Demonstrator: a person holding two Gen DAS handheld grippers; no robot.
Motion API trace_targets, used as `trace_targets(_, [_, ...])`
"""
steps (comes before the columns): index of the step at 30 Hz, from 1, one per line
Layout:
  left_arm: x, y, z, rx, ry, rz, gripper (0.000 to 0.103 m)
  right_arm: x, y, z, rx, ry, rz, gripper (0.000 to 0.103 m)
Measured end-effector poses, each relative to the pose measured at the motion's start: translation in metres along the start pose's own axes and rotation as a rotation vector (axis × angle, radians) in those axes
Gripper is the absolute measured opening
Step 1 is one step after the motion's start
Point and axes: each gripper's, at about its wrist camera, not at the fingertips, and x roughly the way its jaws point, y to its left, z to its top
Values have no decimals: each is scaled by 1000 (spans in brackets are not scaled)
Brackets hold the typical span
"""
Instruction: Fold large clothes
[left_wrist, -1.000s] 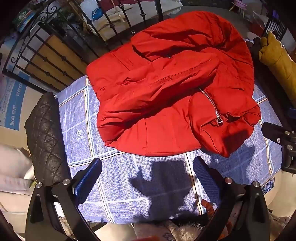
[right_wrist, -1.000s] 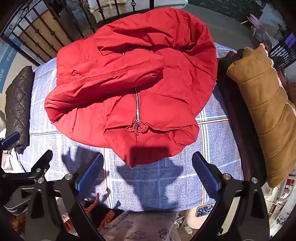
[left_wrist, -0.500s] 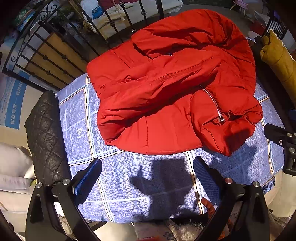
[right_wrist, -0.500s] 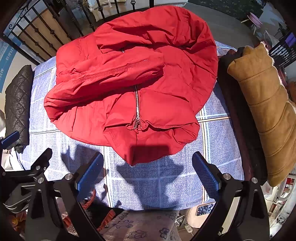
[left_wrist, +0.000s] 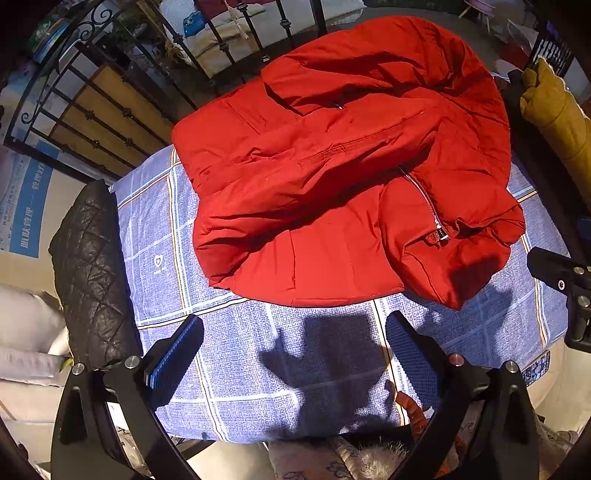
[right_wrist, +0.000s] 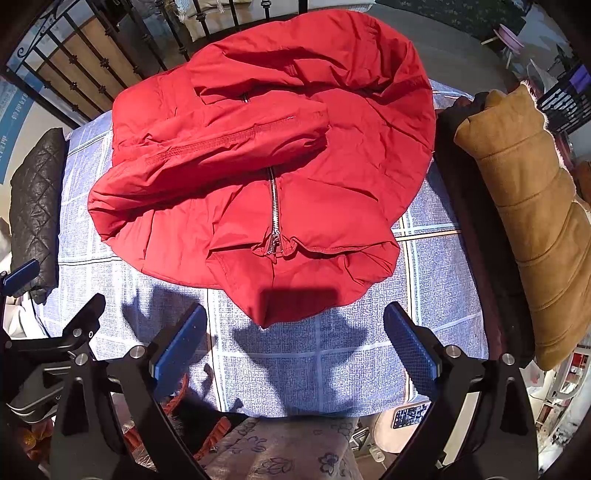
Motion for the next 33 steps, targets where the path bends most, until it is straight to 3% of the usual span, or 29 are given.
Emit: trace_targets(33, [4,0,0,-4,25,-12,97,4,0,1,-3,17,-3,95])
